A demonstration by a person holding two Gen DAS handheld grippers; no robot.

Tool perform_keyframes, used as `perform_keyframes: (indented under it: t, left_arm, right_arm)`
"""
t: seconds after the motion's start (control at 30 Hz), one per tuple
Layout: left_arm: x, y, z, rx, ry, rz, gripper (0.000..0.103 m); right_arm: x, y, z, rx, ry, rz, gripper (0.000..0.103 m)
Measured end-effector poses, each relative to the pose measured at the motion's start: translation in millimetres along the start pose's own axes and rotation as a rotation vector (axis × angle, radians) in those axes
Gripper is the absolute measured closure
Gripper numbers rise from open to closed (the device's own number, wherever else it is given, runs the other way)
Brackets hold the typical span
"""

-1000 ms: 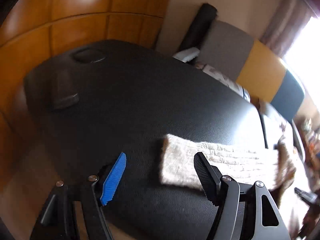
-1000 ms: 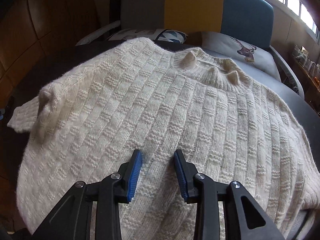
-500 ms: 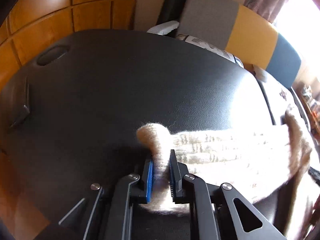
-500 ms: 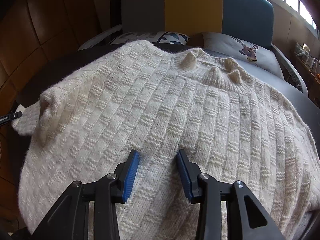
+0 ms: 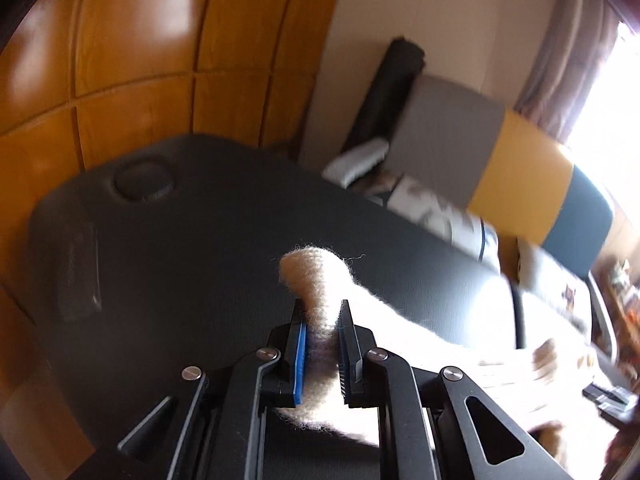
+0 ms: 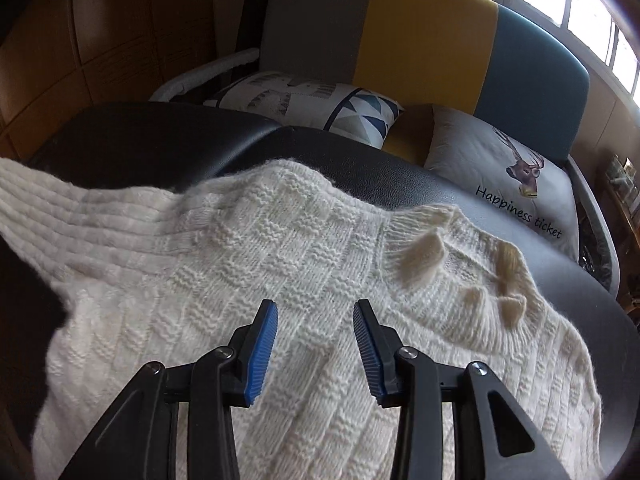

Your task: Fold clothes

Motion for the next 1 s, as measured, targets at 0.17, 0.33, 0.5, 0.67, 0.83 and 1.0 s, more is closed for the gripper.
perform_keyframes:
  t: [0.17,0.33,0.5,0.67,0.83,1.0]
  left_arm:
    - [-18,8,-3,-0.015,0.033,0.015,0.090]
    - [-20,24,-8,-0.139,0.085,0.022,0.090]
    - [-4,87,-25,-0.241,0.068,-0.139,0.090]
    - [-4,100,-13,-0.197,0.075,-0.187,0.088]
    - [-21,60,-13,-0.133,0.033,-0.123,0.079]
    - [-3,6,13,0.081,0.072,-0.109,0.079]
  right_arm:
    - [1,19,4,-0.004,0.024,-0.014,0.063]
    - [-7,32,16,0.030,0.049,-0.014,0.060]
    - [-15,32,24,0.037,0.063,-0.029,0.058]
    - [-21,28,31,0.030,0.076,-0.046,0.057]
    - [-10,-3,34,-0.046,0.078,0.010,0.057]
    - [26,-27,8,-0.126,0.062,0.017,0.057]
Point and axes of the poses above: each gripper's, at about its wrist camera, not at the fingertips, and y roughly the way its jaws point, z to its right, x to its underside, the point moved 2 cm from there along y, roughly the way its jaws point, and after that the axes turned 6 degrees about -y, right-handed, at the moved point
